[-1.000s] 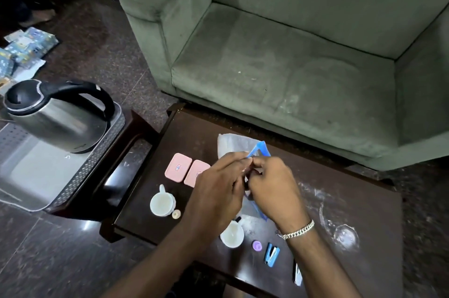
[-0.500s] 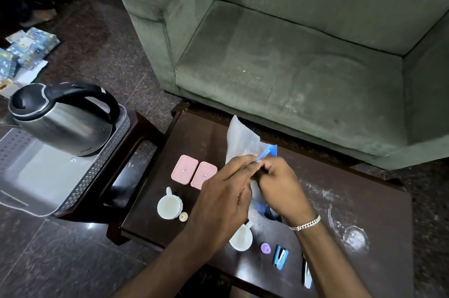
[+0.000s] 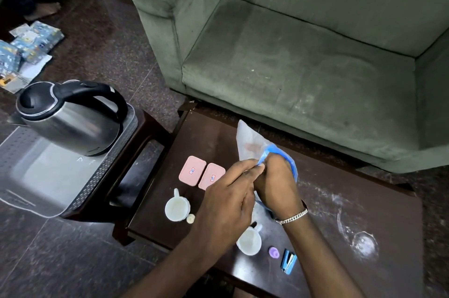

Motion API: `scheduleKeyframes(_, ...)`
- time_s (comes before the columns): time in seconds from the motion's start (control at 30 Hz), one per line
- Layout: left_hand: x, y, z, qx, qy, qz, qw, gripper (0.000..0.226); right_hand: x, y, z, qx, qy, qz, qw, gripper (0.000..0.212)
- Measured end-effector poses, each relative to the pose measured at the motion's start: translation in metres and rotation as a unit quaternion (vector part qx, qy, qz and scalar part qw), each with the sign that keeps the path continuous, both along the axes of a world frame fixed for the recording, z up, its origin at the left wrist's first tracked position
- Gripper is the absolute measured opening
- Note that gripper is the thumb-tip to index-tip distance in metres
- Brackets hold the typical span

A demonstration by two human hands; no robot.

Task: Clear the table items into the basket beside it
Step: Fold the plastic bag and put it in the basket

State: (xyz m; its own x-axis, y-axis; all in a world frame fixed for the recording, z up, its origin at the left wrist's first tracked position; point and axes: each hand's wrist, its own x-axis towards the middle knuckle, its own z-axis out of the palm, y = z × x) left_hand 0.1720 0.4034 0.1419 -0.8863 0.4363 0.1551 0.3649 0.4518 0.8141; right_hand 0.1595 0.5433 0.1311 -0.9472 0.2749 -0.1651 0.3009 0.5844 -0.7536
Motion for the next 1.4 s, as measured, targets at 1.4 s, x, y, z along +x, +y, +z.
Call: scheduleKeyframes(1.4, -0.035, -0.015, -0.026, -0.129, -0.091, 0.106, 0.982, 0.046, 0.062, 0.133, 0.05, -0.067, -0.116, -0.127, 0.983, 0.016)
